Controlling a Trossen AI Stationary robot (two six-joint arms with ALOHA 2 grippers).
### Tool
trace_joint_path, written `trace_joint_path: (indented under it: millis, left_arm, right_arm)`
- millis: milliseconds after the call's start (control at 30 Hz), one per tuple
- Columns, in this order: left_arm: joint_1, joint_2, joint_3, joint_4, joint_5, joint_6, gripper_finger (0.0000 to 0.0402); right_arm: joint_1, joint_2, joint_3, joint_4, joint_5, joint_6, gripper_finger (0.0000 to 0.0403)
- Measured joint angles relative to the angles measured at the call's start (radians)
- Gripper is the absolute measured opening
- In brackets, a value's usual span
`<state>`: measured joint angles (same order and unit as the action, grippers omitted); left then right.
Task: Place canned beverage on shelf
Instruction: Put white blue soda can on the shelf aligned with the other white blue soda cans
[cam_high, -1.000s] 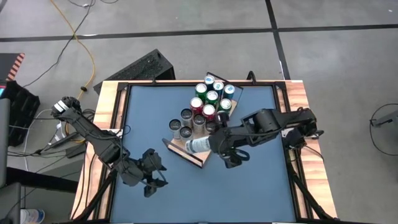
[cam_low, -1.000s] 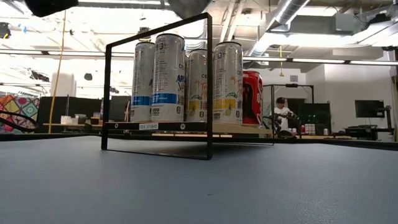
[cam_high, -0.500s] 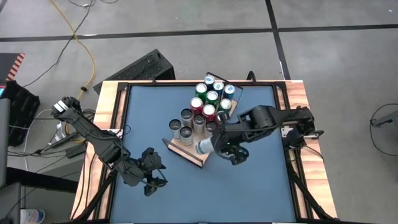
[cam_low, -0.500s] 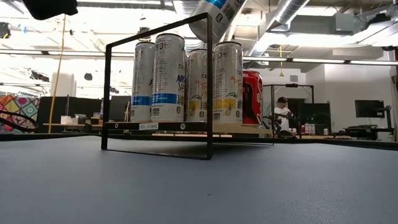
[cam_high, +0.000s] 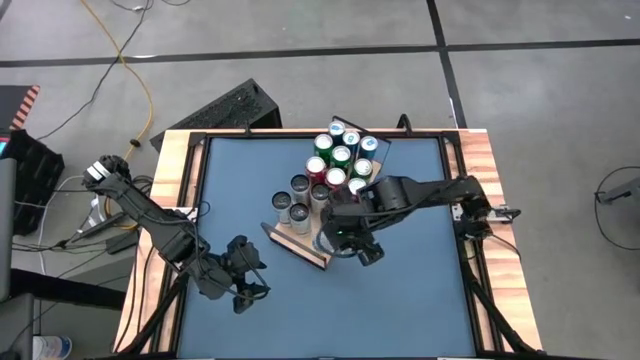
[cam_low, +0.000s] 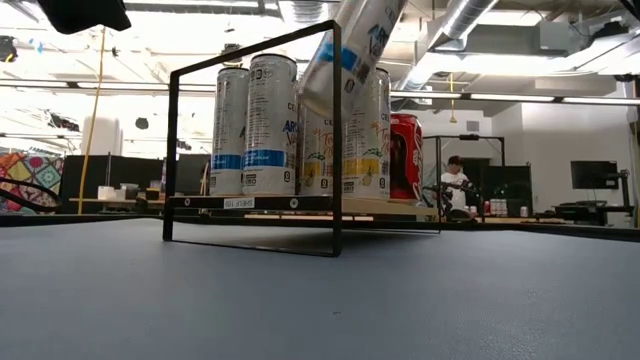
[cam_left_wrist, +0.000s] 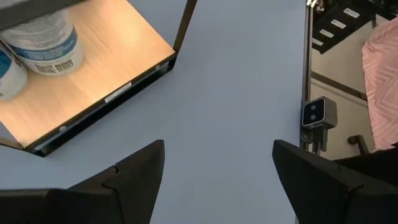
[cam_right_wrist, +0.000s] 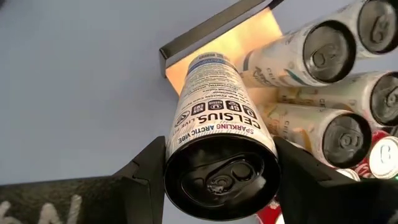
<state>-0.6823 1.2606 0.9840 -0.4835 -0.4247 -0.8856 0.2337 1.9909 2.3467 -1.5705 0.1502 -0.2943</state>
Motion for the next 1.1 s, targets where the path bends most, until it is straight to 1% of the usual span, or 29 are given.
trace_joint_path:
  millis: [167,533,800,1100]
  left_arm:
    - [0.000,0.000,0.000,-0.001,-0.006,0.000,0.0284]
    - [0.015,0.000,0.000,-0.008,-0.009,0.001,0.0284]
    - [0.024,0.000,0.000,-0.026,-0.009,0.001,0.0284]
    - [0.024,0.000,0.000,-0.048,-0.032,0.006,0.0284]
  right_arm:
    - [-0.014,0.029,0.000,0.000,-0.054,-0.037,0.0206]
    - [-0.055,0.106,0.001,0.001,-0.047,-0.130,0.0209]
    - [-0.062,0.110,0.000,0.000,-0.037,-0.231,0.0209]
    - [-0.065,0.129,0.001,0.000,-0.020,-0.293,0.0210]
